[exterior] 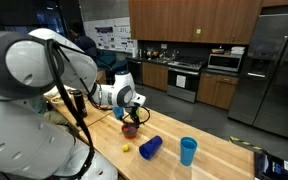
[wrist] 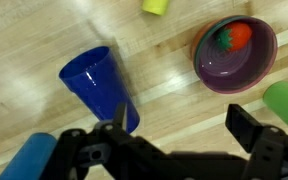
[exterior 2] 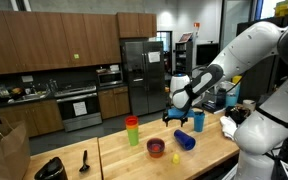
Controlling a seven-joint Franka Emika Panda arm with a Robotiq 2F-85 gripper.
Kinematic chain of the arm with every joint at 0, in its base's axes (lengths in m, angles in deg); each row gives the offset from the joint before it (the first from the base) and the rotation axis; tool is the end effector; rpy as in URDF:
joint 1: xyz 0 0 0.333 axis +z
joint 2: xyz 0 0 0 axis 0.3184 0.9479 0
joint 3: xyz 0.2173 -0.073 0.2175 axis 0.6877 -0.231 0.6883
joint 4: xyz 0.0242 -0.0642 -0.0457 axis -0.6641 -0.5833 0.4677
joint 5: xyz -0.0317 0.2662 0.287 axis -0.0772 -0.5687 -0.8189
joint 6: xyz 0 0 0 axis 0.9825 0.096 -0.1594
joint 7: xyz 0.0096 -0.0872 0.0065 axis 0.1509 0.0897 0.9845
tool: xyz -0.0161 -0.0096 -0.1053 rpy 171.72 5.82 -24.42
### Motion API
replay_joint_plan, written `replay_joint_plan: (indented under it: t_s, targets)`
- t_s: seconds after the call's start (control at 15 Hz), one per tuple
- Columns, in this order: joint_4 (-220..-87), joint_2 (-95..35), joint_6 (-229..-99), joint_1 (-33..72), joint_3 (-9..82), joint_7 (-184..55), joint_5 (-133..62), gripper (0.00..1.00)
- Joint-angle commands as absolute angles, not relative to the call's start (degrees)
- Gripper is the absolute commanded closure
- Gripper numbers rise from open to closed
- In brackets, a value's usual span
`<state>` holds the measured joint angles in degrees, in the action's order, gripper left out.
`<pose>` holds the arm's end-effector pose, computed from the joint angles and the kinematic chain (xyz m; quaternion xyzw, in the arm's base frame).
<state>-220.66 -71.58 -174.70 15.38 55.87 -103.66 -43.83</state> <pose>0.3708 0.0737 0.3484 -0.9471 0.3082 -0.0883 0.0150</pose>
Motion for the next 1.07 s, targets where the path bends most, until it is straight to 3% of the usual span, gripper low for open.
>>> replay_joint_plan:
  t_s: [0.0, 0.47, 1.0]
  targets:
    - [-220.65, -66.25, -180.09, 13.94, 55.24, -108.64, -42.89, 0.0]
    - [-220.77, -54.37, -190.83, 9.86, 54.94, -120.53, -34.21, 0.0]
    - [-220.28, -48.48, -191.53, 9.74, 53.28, -137.32, -18.2, 0.0]
